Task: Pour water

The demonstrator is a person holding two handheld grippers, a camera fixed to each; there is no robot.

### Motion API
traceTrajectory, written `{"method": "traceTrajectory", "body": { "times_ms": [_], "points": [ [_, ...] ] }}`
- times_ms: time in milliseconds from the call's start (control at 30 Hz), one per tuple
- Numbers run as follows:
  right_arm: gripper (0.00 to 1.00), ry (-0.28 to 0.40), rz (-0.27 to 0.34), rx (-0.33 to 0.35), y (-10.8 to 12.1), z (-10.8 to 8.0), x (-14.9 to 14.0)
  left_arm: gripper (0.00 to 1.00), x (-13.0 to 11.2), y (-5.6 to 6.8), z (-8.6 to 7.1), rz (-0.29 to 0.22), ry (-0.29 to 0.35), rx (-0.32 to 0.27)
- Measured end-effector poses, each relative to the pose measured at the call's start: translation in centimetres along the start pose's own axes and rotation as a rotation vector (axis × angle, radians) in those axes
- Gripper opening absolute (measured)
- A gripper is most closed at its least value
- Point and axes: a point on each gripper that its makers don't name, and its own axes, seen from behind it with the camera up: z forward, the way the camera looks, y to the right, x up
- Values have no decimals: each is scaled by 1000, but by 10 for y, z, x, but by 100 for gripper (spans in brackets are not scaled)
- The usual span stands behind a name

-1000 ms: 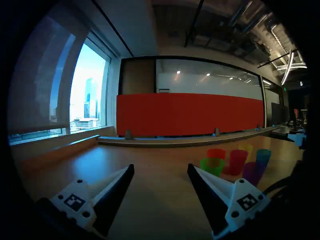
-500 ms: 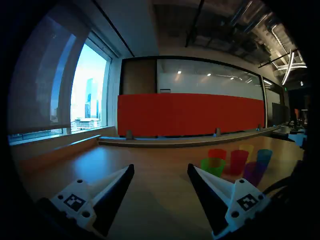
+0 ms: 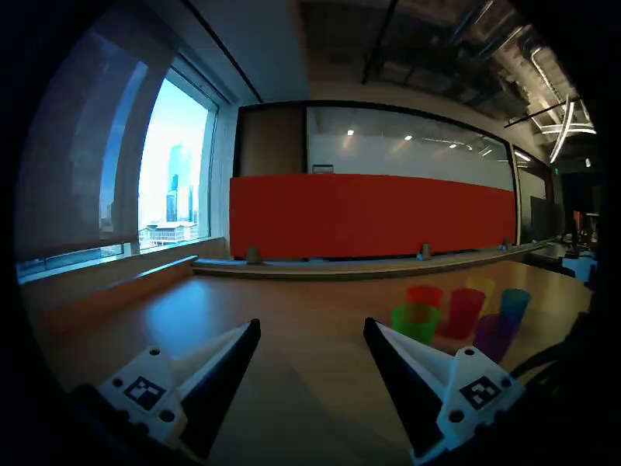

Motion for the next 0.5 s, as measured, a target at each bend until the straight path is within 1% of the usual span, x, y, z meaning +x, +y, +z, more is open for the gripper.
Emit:
{"method": "traceTrajectory", "body": {
  "times_ms": [67,200,367,500],
  "points": [
    [99,-11,13,10,-1,0,5,99,13,2,1,-4,4,-8],
    [99,-43,22,28,-2,2,22,99,47,7,6,-18,12,-35],
    [99,-62,22,54,-4,7,58,99,97,14,12,-20,23,-79],
    [99,-87,25,86,-11,11,86,99,129,17,17,-17,18,-89]
  ]
}}
